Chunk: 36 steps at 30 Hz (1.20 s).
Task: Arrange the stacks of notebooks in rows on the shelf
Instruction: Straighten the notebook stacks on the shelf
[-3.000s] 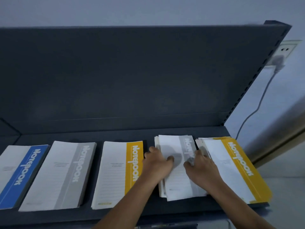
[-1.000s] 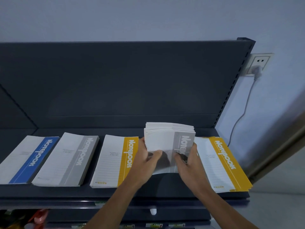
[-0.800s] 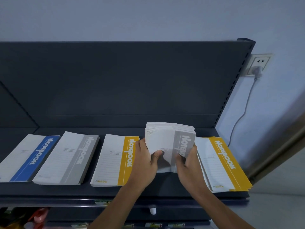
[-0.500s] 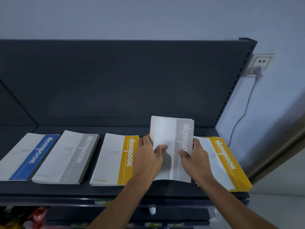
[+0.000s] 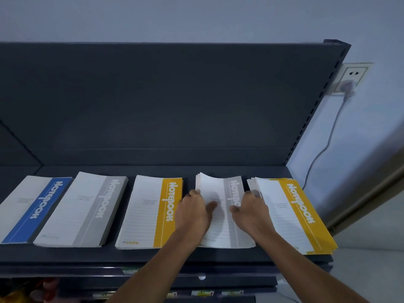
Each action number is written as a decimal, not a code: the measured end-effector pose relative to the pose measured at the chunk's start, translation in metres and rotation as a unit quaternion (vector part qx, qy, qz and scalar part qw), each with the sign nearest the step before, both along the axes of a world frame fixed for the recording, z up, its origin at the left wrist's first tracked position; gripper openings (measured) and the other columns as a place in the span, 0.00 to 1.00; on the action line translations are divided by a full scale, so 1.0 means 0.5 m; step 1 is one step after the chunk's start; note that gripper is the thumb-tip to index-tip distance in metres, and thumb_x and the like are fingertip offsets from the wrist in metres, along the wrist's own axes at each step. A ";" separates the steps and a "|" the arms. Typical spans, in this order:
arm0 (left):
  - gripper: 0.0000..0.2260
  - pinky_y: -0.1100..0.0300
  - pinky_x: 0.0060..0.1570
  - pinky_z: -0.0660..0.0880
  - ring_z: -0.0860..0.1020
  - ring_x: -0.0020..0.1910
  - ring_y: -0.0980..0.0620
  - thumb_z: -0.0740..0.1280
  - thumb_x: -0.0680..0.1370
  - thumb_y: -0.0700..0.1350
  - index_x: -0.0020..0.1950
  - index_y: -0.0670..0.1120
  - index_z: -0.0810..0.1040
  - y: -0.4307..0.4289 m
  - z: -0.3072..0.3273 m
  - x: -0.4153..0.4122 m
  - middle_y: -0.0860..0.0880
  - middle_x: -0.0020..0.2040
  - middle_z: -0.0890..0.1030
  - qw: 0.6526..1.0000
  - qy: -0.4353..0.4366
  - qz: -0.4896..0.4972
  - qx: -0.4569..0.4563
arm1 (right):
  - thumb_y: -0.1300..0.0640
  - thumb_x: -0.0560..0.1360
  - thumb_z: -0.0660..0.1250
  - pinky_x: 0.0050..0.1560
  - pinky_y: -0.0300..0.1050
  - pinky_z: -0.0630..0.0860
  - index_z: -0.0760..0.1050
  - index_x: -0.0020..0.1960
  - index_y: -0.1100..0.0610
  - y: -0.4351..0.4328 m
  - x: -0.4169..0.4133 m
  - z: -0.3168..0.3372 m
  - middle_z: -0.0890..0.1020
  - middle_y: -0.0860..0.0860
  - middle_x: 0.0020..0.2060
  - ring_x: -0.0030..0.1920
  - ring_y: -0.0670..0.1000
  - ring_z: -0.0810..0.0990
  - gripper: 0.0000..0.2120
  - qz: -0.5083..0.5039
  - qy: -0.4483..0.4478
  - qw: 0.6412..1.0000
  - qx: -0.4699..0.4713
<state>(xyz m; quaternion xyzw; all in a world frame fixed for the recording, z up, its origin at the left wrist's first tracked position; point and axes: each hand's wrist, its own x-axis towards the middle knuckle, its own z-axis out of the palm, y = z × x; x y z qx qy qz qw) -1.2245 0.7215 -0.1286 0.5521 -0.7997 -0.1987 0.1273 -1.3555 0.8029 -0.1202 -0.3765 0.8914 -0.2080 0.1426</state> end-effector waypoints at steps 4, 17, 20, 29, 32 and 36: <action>0.26 0.60 0.43 0.73 0.80 0.54 0.47 0.67 0.77 0.64 0.63 0.43 0.73 0.002 -0.003 -0.004 0.46 0.57 0.81 0.999 -0.026 -0.007 -0.026 | 0.50 0.77 0.69 0.30 0.31 0.61 0.67 0.47 0.54 -0.005 -0.001 -0.005 0.68 0.48 0.48 0.33 0.44 0.66 0.12 -0.001 0.009 1.000 0.002; 0.21 0.57 0.58 0.73 0.74 0.62 0.47 0.68 0.79 0.53 0.68 0.45 0.70 0.103 0.089 -0.122 0.47 0.62 0.76 0.985 0.132 -0.107 -0.030 | 0.54 0.76 0.69 0.47 0.44 0.70 0.77 0.64 0.58 0.098 -0.140 0.061 0.80 0.54 0.57 0.55 0.57 0.80 0.18 -0.036 0.066 0.993 -0.094; 0.23 0.56 0.56 0.73 0.74 0.61 0.46 0.68 0.79 0.55 0.69 0.47 0.67 0.148 0.086 -0.185 0.47 0.62 0.75 0.982 0.127 -0.132 0.053 | 0.53 0.76 0.68 0.56 0.49 0.71 0.74 0.68 0.57 0.148 -0.221 0.052 0.78 0.57 0.61 0.63 0.60 0.74 0.22 -0.080 0.041 0.995 -0.052; 0.28 0.55 0.55 0.70 0.69 0.66 0.41 0.67 0.80 0.54 0.73 0.43 0.59 0.226 0.046 -0.293 0.41 0.67 0.68 0.992 0.039 -0.036 0.112 | 0.48 0.74 0.69 0.44 0.48 0.76 0.68 0.68 0.58 0.195 -0.333 0.006 0.78 0.51 0.56 0.48 0.51 0.78 0.27 -0.104 -0.240 0.964 0.045; 0.31 0.53 0.57 0.71 0.68 0.66 0.41 0.68 0.79 0.54 0.74 0.43 0.57 0.234 0.046 -0.307 0.41 0.67 0.69 0.993 0.012 -0.003 0.115 | 0.50 0.74 0.69 0.46 0.53 0.82 0.76 0.52 0.60 0.201 -0.351 0.005 0.84 0.53 0.44 0.44 0.52 0.83 0.14 -0.069 -0.233 0.969 0.050; 0.31 0.52 0.54 0.70 0.68 0.65 0.40 0.71 0.76 0.53 0.70 0.44 0.59 0.234 0.043 -0.330 0.42 0.65 0.69 0.988 0.014 0.024 0.153 | 0.55 0.75 0.68 0.47 0.50 0.81 0.82 0.46 0.56 0.209 -0.366 0.007 0.85 0.54 0.41 0.42 0.54 0.85 0.06 -0.045 -0.228 0.971 0.050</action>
